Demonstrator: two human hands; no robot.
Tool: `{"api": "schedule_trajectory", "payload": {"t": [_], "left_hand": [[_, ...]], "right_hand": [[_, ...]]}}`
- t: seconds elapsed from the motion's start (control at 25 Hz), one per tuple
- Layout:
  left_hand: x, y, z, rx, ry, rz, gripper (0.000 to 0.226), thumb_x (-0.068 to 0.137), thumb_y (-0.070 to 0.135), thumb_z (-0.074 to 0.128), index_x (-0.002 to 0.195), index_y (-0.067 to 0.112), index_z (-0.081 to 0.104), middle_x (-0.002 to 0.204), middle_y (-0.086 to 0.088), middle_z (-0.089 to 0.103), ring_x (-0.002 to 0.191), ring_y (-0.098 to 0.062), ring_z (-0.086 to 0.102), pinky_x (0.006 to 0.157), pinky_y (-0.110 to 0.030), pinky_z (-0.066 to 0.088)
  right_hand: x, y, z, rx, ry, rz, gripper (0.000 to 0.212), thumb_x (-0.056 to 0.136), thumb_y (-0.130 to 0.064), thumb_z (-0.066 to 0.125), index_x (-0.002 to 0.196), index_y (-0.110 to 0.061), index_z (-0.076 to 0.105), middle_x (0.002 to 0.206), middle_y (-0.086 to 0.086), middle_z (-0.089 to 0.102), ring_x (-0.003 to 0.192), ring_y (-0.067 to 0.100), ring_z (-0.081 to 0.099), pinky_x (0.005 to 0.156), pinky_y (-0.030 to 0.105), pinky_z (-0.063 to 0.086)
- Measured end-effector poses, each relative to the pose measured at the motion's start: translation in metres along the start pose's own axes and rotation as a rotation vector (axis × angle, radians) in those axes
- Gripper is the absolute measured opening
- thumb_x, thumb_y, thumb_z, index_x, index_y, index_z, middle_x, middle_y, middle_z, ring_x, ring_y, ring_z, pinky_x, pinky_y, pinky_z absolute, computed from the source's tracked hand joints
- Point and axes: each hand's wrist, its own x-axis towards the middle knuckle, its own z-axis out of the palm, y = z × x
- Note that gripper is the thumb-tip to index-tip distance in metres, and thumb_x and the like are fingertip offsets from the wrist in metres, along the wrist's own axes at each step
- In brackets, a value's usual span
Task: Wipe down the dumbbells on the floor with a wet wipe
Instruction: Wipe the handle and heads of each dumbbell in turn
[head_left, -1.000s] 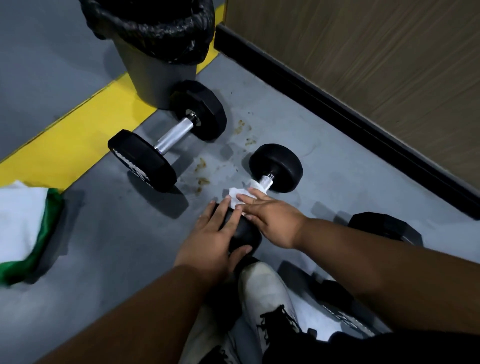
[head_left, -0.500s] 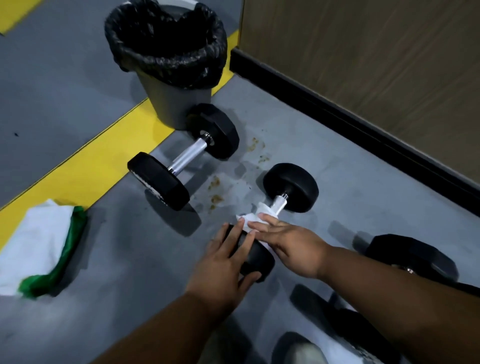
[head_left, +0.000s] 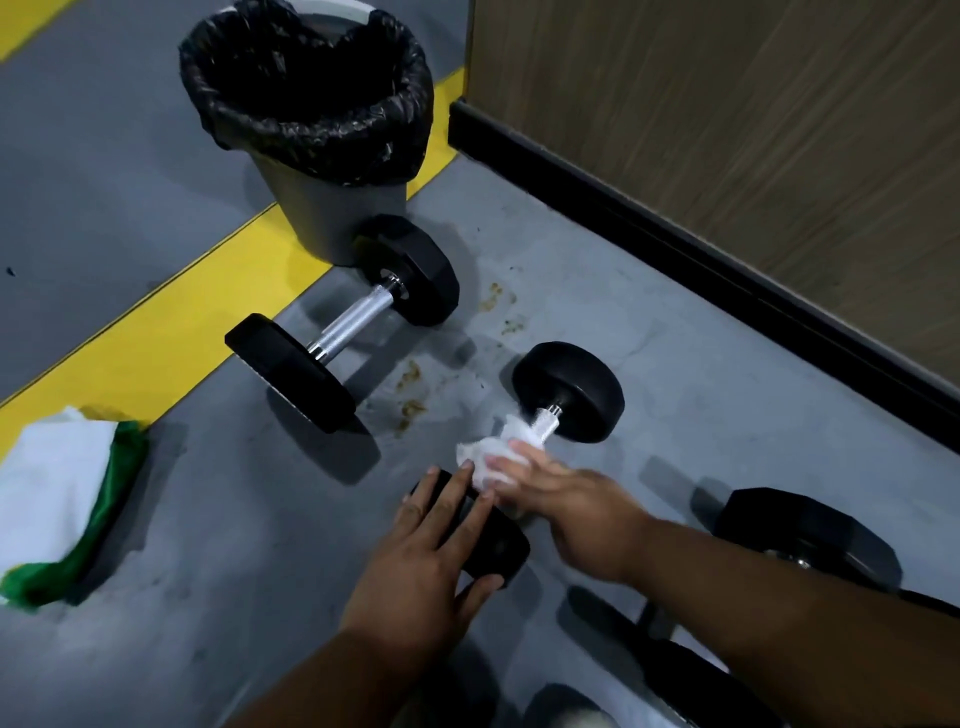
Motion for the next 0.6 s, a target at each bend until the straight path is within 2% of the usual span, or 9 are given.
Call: {"api": "schedule_trajectory", "payload": {"t": [0.12, 0.24, 0.32, 0.36, 0.52, 0.6], "left_hand": [[0.001, -0.001, -0.003, 0.023, 0.002, 0.01, 0.073, 0.091, 0.059, 0.051, 0.154, 0.026, 0.036, 0.166, -0.001, 0.023, 0.15, -0.035, 0.028, 0.108, -0.055, 0.045], [0.0, 0.001, 0.0, 0.039, 0.01, -0.002, 0.073, 0.091, 0.059, 0.05, 0.154, 0.025, 0.038, 0.166, -0.001, 0.023, 0.15, -0.034, 0.027, 0.108, -0.055, 0.044], [-0.002, 0.003, 0.001, 0.038, 0.012, -0.013, 0.072, 0.09, 0.059, 0.05, 0.153, 0.023, 0.042, 0.166, -0.002, 0.024, 0.15, -0.035, 0.028, 0.107, -0.055, 0.046], [-0.002, 0.004, 0.002, 0.043, 0.017, -0.013, 0.072, 0.09, 0.059, 0.05, 0.152, 0.023, 0.043, 0.166, -0.002, 0.025, 0.15, -0.035, 0.028, 0.107, -0.055, 0.046], [0.0, 0.002, 0.001, 0.06, 0.012, -0.005, 0.072, 0.091, 0.059, 0.048, 0.154, 0.024, 0.04, 0.167, -0.001, 0.023, 0.152, -0.034, 0.024, 0.11, -0.057, 0.042], [-0.002, 0.003, 0.002, 0.074, 0.011, -0.009, 0.072, 0.091, 0.059, 0.047, 0.154, 0.024, 0.039, 0.167, -0.001, 0.022, 0.152, -0.033, 0.023, 0.111, -0.056, 0.041]], "right_hand": [[0.014, 0.011, -0.015, -0.012, -0.005, 0.214, 0.102, 0.071, 0.013, 0.04, 0.157, -0.041, 0.027, 0.164, -0.032, -0.001, 0.151, -0.005, -0.013, 0.112, 0.039, 0.044], [-0.001, -0.008, 0.008, -0.032, -0.015, 0.093, 0.104, 0.072, 0.012, 0.043, 0.16, -0.038, 0.021, 0.166, -0.029, -0.003, 0.154, 0.004, -0.014, 0.104, 0.033, 0.05], [-0.01, -0.017, 0.013, -0.023, -0.074, 0.008, 0.102, 0.075, 0.01, 0.045, 0.16, -0.04, 0.02, 0.165, -0.029, -0.001, 0.154, 0.003, -0.013, 0.092, 0.022, 0.046], [-0.007, -0.015, 0.008, -0.039, -0.087, -0.009, 0.102, 0.074, 0.01, 0.044, 0.159, -0.042, 0.02, 0.165, -0.03, -0.001, 0.154, 0.001, -0.013, 0.091, 0.021, 0.045], [0.016, 0.006, -0.022, -0.058, -0.074, 0.181, 0.108, 0.07, 0.014, 0.041, 0.157, -0.046, 0.022, 0.162, -0.035, -0.003, 0.15, -0.007, -0.015, 0.11, 0.031, 0.044], [0.012, 0.004, -0.017, -0.046, -0.053, 0.223, 0.108, 0.07, 0.015, 0.041, 0.159, -0.043, 0.02, 0.161, -0.034, -0.008, 0.149, -0.005, -0.02, 0.111, 0.033, 0.044]]}}
